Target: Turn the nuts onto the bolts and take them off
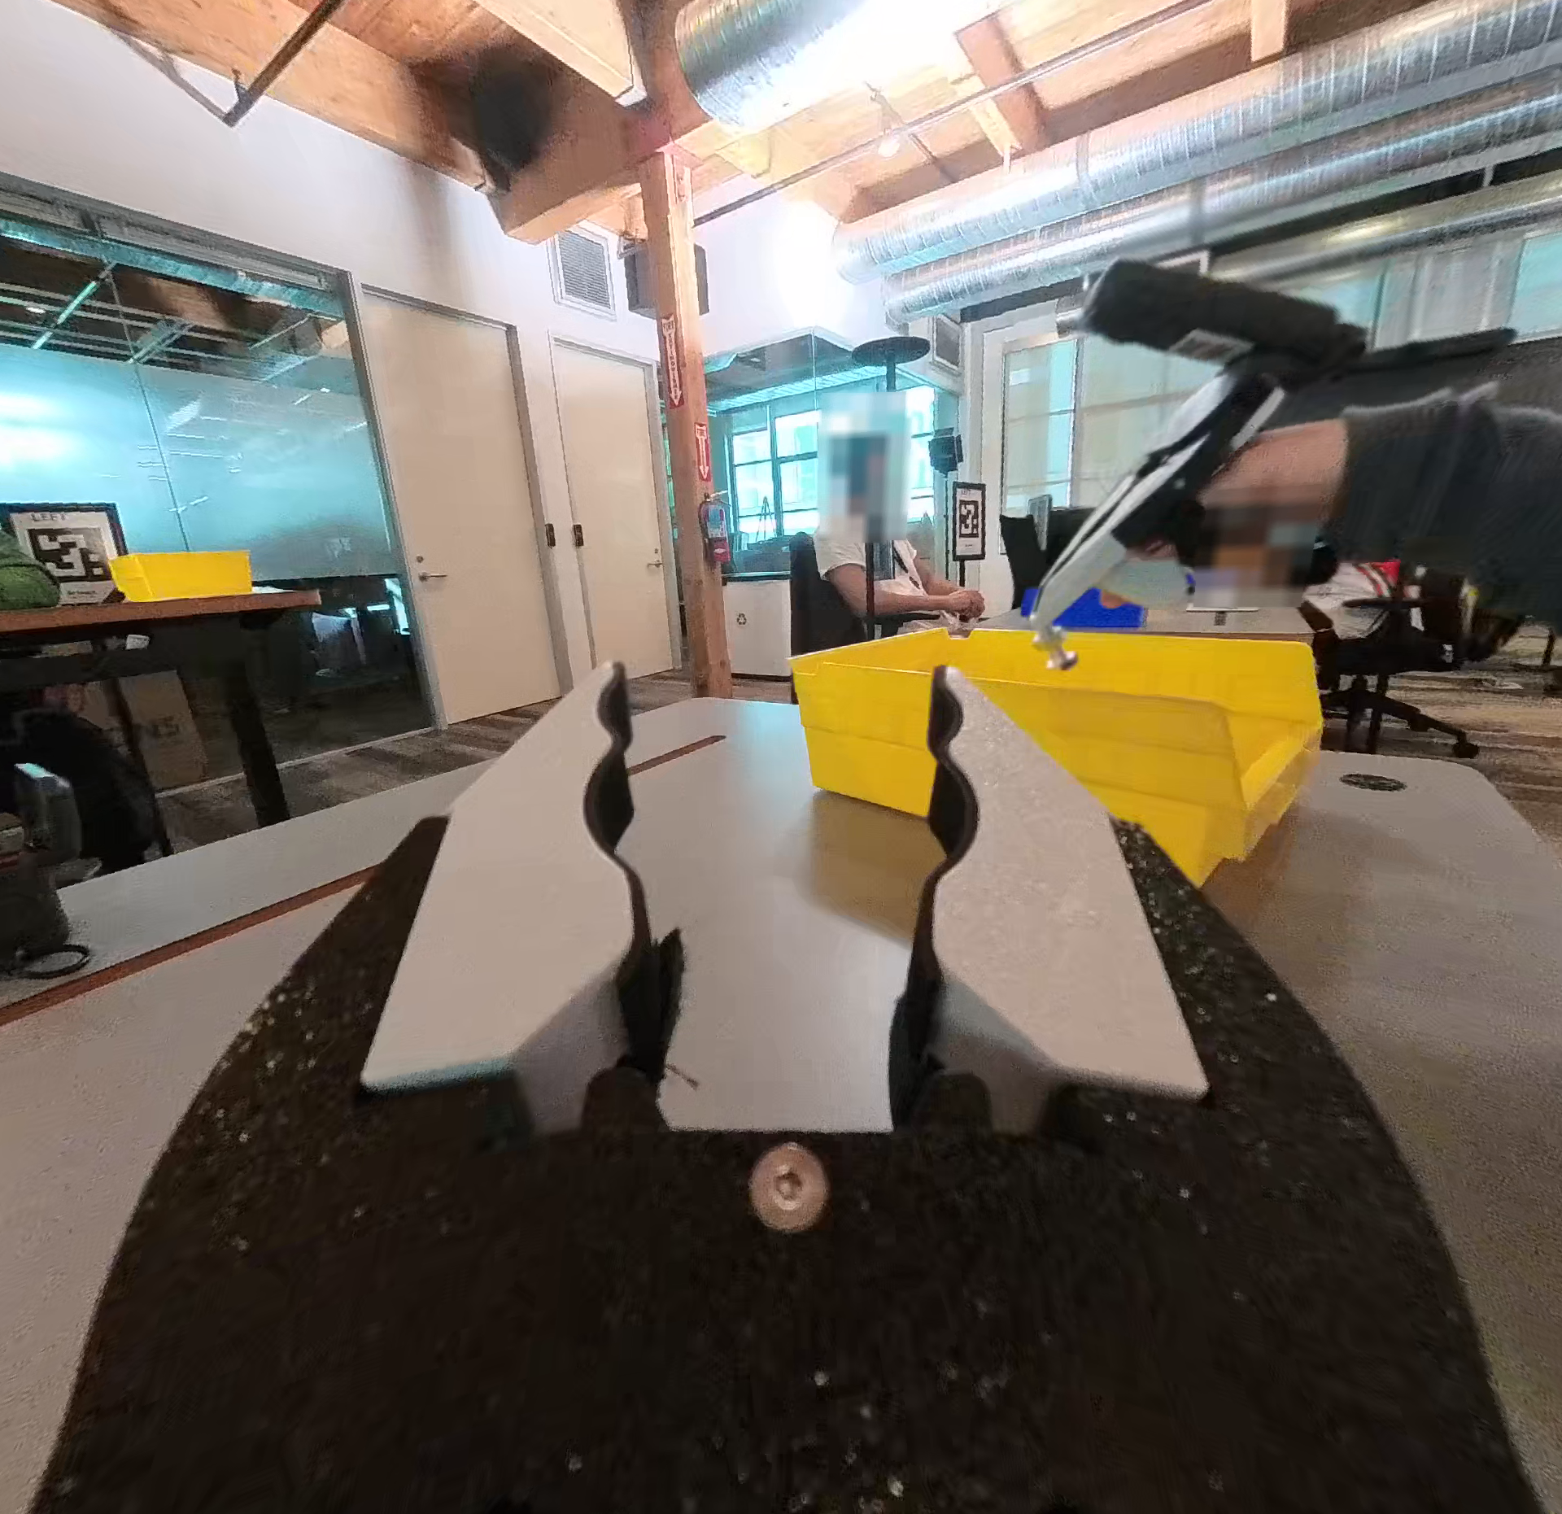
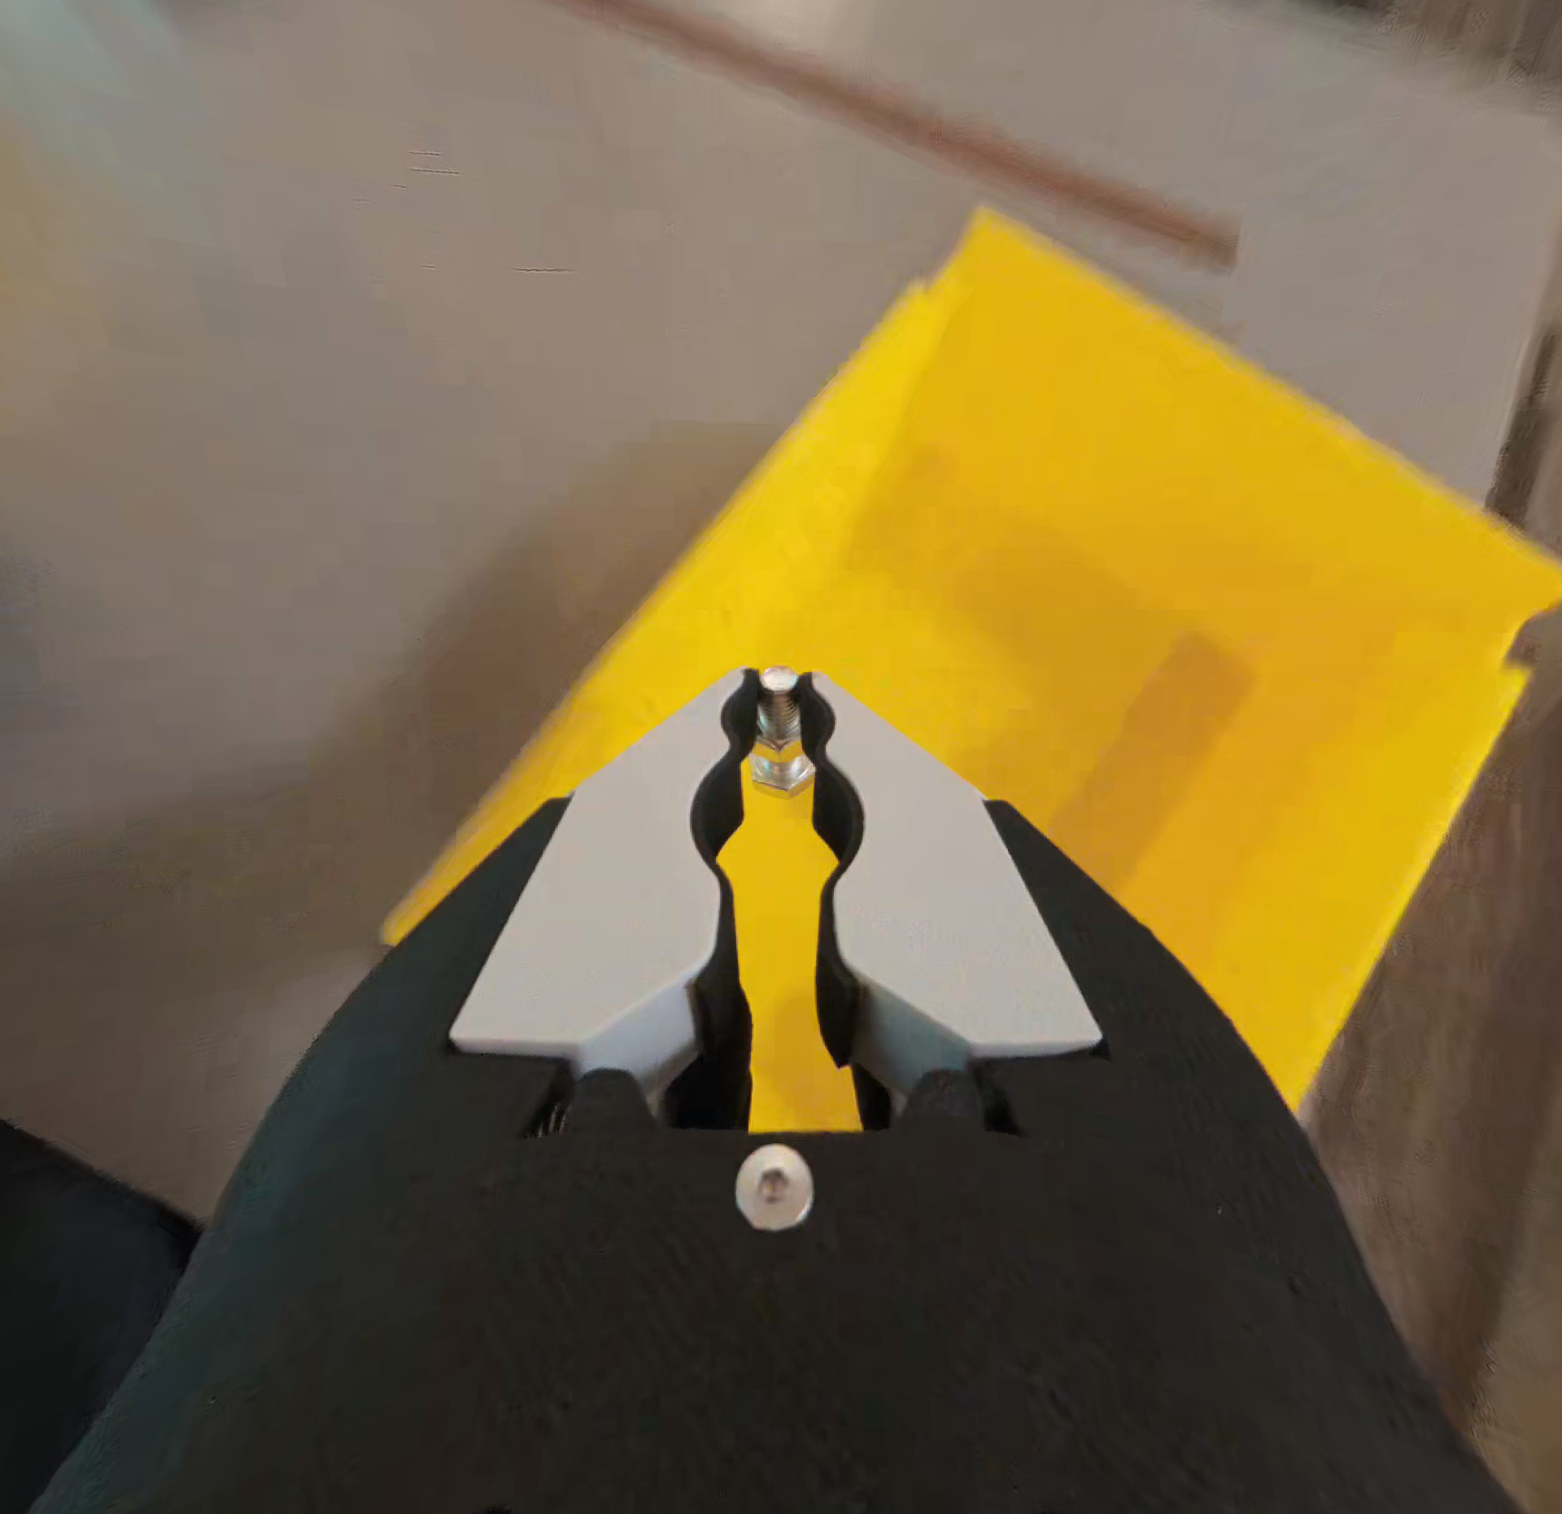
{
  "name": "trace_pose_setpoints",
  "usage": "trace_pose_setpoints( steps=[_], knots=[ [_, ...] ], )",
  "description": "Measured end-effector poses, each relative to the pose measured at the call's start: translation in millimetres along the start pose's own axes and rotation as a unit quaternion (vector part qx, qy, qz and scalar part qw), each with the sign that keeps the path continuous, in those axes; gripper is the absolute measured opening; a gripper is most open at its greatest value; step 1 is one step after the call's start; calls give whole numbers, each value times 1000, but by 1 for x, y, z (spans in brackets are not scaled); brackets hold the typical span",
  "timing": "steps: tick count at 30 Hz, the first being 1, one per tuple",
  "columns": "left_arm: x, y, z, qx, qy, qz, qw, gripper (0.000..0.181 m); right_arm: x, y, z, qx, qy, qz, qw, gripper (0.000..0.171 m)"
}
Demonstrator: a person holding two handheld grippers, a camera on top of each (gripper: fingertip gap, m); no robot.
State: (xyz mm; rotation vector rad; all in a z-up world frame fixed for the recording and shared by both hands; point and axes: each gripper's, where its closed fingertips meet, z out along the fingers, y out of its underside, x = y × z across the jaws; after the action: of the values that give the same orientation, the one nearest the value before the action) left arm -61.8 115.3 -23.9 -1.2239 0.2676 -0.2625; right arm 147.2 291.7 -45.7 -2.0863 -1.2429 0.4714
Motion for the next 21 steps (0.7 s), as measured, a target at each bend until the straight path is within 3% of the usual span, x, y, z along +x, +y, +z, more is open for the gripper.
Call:
trace_pose_setpoints(
  steps=[5, 12, 14, 17, 19, 21],
  knots=[
    [6, 7, 3, -14, 10, 6, 1000, 66, 44, 81, 34, -248, -3, 41, 968, 8],
    [-3, 8, 2, -17, -5, -1, 1000, 68, 68, 105, 65, -323, 10, 111, 940, 8],
    [-5, 9, 1, -18, -9, -5, 1000, 70, 70, 107, 69, -316, 13, 124, 941, 8],
    [-13, 10, 0, -20, -23, 1, 1000, 73, 80, 92, 61, -275, 52, 122, 952, 24],
    [-16, 12, -1, -23, -32, 14, 999, 74, 85, 50, 39, -177, 108, 100, 973, 34],
    [-17, 15, 1, -29, -37, 18, 999, 77, 56, -9, 9, -33, 122, 69, 990, 46]
  ],
)
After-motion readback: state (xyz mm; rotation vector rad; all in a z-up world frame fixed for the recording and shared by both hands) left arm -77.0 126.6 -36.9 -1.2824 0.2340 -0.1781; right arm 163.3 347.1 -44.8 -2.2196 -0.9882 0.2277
